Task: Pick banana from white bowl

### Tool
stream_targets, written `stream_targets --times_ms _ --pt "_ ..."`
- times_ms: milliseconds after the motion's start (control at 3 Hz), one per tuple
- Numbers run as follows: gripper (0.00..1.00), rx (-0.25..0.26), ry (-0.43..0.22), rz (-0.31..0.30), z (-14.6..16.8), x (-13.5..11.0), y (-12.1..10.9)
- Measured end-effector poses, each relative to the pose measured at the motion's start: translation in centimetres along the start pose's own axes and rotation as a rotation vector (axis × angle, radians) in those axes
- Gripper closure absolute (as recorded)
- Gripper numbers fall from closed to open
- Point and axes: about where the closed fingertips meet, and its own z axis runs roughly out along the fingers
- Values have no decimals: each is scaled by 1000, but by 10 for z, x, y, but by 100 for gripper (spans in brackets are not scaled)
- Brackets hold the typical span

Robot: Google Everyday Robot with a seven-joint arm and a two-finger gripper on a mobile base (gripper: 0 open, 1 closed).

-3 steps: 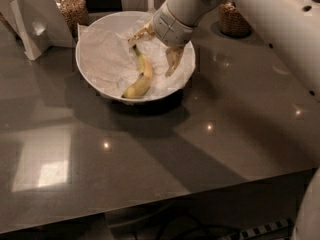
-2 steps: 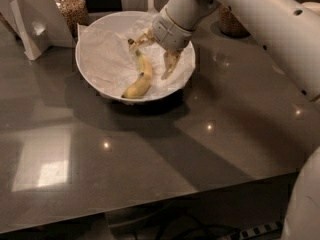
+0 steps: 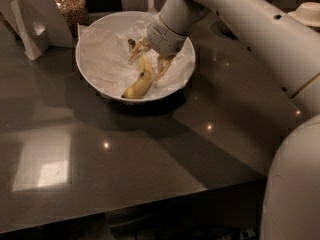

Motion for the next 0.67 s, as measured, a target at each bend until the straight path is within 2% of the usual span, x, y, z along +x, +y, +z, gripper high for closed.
stream_targets --times_ms 667 --pt "45 -41 -66 -1 31 0 6"
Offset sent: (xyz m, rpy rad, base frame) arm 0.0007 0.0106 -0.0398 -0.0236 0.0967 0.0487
